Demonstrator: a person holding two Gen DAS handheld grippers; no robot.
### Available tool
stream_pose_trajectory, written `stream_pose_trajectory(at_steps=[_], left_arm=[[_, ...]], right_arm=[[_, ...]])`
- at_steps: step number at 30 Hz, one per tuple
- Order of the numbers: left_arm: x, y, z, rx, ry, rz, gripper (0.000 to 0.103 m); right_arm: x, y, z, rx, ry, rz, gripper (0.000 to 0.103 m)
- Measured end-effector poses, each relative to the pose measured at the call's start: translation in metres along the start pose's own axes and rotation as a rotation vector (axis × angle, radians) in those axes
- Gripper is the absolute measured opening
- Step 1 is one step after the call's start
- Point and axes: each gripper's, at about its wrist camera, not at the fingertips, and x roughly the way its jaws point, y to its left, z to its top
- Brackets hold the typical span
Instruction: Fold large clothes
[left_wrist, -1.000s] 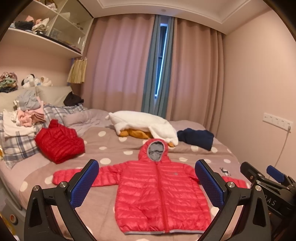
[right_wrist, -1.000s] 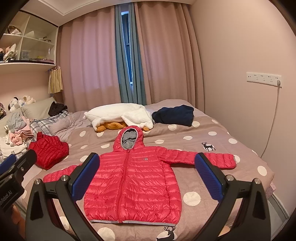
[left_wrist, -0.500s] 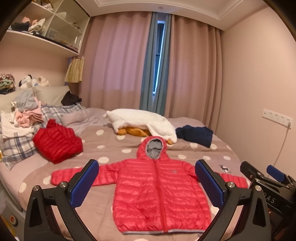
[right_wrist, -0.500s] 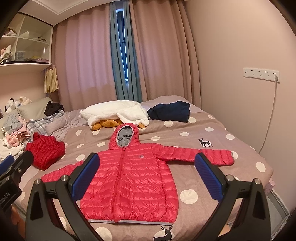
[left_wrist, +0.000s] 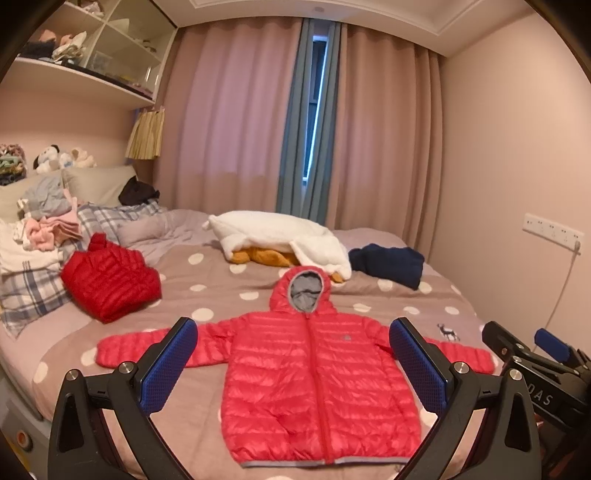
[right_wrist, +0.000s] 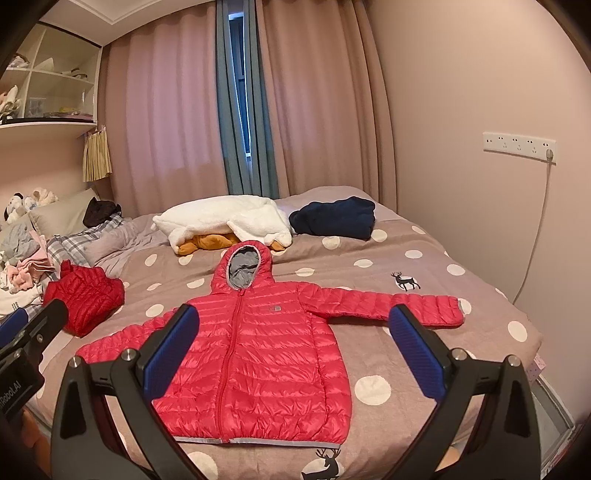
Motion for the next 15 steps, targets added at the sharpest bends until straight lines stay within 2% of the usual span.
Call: stream_pose_trajectory(at_steps=[15], left_arm=[[0.0013,-0.0021,-0.0003,0.002,0.001,-0.006,0.103]], right_arm=[[0.0039,0.0006,0.0006,-0.006,0.008,-0.012,0.103]])
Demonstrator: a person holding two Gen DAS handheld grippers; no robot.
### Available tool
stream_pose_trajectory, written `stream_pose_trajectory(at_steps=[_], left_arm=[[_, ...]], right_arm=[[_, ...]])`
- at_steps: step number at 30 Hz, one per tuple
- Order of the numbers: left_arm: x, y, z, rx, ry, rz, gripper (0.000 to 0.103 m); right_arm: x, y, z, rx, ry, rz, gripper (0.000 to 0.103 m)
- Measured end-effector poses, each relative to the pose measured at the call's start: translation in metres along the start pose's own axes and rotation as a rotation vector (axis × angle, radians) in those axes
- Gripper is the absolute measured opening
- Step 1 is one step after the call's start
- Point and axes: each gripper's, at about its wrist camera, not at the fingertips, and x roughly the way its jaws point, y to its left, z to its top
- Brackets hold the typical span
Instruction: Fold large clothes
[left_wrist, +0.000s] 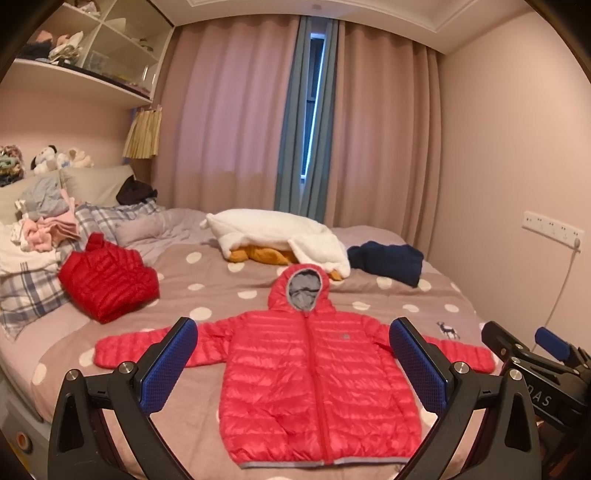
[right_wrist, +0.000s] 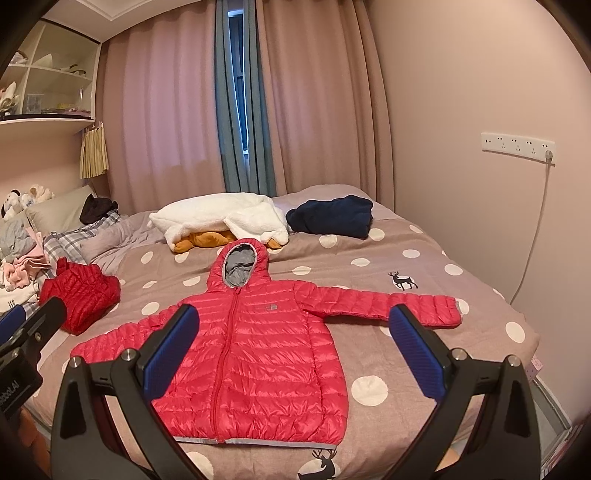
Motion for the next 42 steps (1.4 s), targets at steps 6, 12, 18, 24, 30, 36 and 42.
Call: stream_pose_trajectory(at_steps=[6,12,18,24,30,36,42], left_arm=[[0.004,-0.002,-0.001,0.004,0.006,-0.022,0.103],[0.023,0.002,0.000,-0.014,0.036,-0.013,0.103],[0.059,0.032,0.005,-0.131,0.074,0.004,0.103],[0.123,0.070,0.012,-0.205,0.104,0.084,0.103],[0.211,0.155,0.000,-0.456,0.180,0.230,0.103],[0.263,0.248,-0.080,-0.703,0.359,0.400,0.103],[0.269,0.307,-0.146,-0.950,0.505,0.401,0.103]], right_arm=[[0.001,-0.002,0.000,0.001,0.002,-0.014,0.103],[0.010,-0.008,0.001,0.007,0.014,-0.027,0.103],[0.038,-0.015,0.005,0.002,0.037,-0.055,0.103],[0.087,-0.024,0.016,-0.028,0.055,-0.075,0.103],[0.162,-0.063,0.037,0.018,0.061,-0.151,0.103],[0.262,-0.148,0.031,0.141,0.190,-0.363,0.103],[0.309,-0.244,-0.031,0.436,0.364,-0.417,0.101]])
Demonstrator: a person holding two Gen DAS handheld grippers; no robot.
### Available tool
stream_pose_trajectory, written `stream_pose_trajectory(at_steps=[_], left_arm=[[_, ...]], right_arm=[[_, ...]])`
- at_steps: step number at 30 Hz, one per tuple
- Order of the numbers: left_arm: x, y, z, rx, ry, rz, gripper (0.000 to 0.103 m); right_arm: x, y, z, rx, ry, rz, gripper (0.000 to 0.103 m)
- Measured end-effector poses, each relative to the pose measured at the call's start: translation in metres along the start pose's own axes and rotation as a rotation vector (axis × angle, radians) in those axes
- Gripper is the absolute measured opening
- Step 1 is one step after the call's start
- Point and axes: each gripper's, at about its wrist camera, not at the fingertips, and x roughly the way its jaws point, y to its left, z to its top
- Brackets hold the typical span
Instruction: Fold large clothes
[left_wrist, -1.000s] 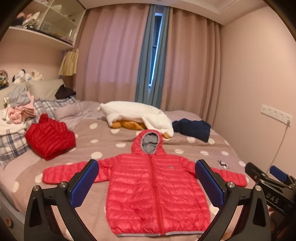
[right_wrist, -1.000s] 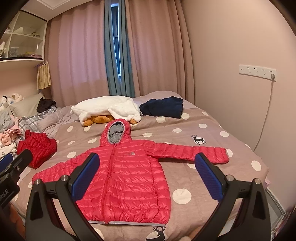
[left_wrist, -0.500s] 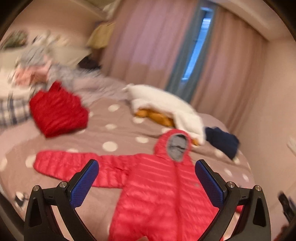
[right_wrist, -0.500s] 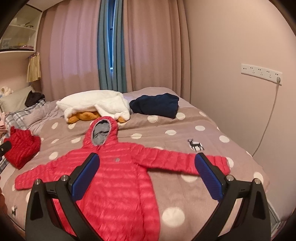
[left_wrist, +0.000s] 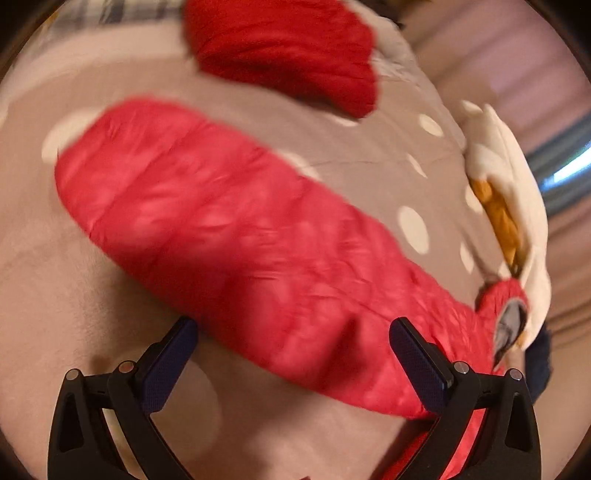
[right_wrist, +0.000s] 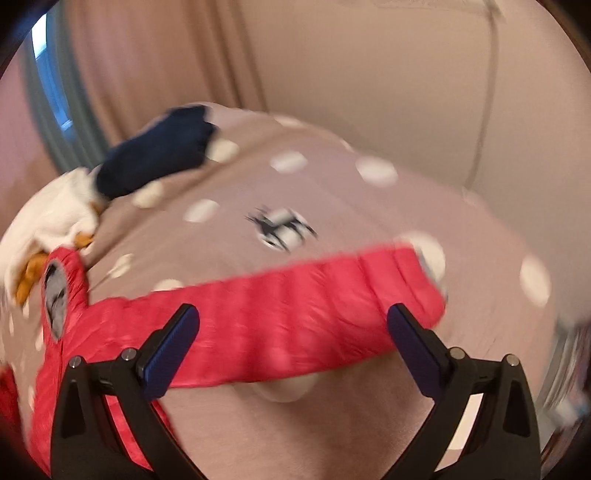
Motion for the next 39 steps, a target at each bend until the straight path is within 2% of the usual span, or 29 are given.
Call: stream_pose_trajectory(at_steps=[4,6,10,14,16,18,20,22,24,27,30,33,35,37,39], left_arm=[[-0.017,0.021,-0.005,-0.197,-0.041,-0.129,0.103],[-0.020,0.030,-0.006,-0.250,-0.053,-0.183,0.103],[-0.023,0.048,-0.002,-0.291,-0.058,-0.278,0.103],[-0.022,0.049,0.004,-0.258,-0.043,-0.348,0.100],[-0.015,0.041,0.008,-0.213,-0.035,-0.388,0.083],[0.001,0.035,0.008,-0.167,0.015,-0.431,0.072],[0.012,0.032,0.010,-0.119,0.004,-0.398,0.055],[0.016,0.033,0.010,-0.103,-0.010,-0.350,0.030],[0.020,0.044,0.012,-0.164,-0.010,-0.371,0.023],[0.027,0.059,0.015,-0.265,0.013,-0.426,0.016],[0.024,0.059,0.013,-0.256,0.002,-0.403,0.015],[0.023,0.044,0.012,-0.198,-0.043,-0.338,0.015],[0.023,0.040,0.011,-0.172,-0.064,-0.305,0.015],[0.023,0.037,0.012,-0.163,-0.072,-0.284,0.015],[0.022,0.036,0.013,-0.166,-0.070,-0.261,0.015]], right_arm=[[0.015,-0.043,-0.015,0.186,0.044,-0.019,0.100],[0.013,-0.060,-0.021,0.257,0.043,-0.008,0.100],[0.011,-0.090,-0.030,0.397,0.047,-0.007,0.101],[0.018,-0.116,-0.046,0.542,0.089,0.067,0.101],[0.015,-0.116,-0.050,0.574,0.060,0.092,0.102],[0.013,-0.113,-0.050,0.573,0.045,0.136,0.102],[0.017,-0.107,-0.053,0.590,0.052,0.275,0.101],[0.027,-0.100,-0.059,0.633,0.085,0.418,0.100],[0.034,-0.091,-0.063,0.661,0.097,0.492,0.099],[0.035,-0.081,-0.065,0.677,0.047,0.519,0.095],[0.038,-0.081,-0.069,0.708,0.017,0.541,0.083],[0.043,-0.091,-0.076,0.778,-0.011,0.562,0.057],[0.054,-0.099,-0.078,0.844,0.007,0.534,0.017],[0.064,-0.107,-0.086,0.895,0.038,0.524,0.005],[0.064,-0.107,-0.084,0.892,0.048,0.530,0.005]])
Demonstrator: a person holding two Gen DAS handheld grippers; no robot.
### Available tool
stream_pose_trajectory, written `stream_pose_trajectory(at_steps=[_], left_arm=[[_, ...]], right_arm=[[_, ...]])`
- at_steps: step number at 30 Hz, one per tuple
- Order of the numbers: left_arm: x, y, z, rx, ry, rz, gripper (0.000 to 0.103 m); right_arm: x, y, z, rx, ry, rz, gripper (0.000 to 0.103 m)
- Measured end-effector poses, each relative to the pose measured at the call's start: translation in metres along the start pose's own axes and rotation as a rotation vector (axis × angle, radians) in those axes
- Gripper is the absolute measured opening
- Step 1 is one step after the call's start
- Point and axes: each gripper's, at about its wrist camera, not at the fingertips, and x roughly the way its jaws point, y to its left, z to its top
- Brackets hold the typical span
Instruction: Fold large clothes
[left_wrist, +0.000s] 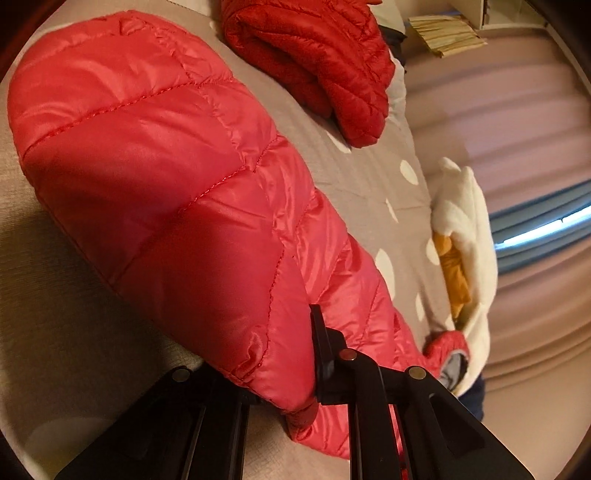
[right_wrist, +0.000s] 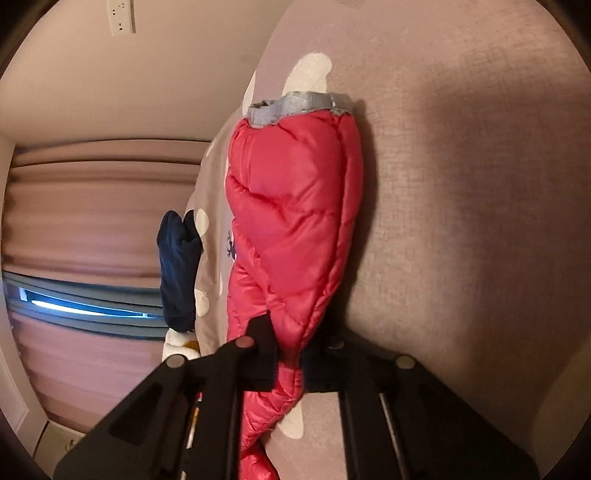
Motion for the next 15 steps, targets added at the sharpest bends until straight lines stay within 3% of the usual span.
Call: stream_pose_trajectory(at_steps=[2,5,8,12,15], left_arm=[[-0.002,-0.007,0.000,0.015,-0.006,0.047,0.015],[-0.005,-0.032,-0.007,0.163,-0.045,0.181,0.015],[-0.010,-0.051,-0.016,0.258,-0.090,0.287,0.015],[-0.021,-0.067,-0.019,0.338,-0.158,0.286,0.015],[-0.029,-0.072,-0.020,0.377,-0.185,0.276,0.015]], right_arm=[[-0.002,0.008,-0.002,-0.035,-0.003,-0.025,0.005],[0.001,0.024,-0.004,-0.115,-0.010,-0.078,0.010],[-0.002,0.040,-0.008,-0.146,-0.006,-0.067,0.010],[-0.007,0.057,-0.013,-0.214,-0.013,-0.061,0.010],[-0.014,0.059,-0.012,-0.206,0.001,0.006,0.010]])
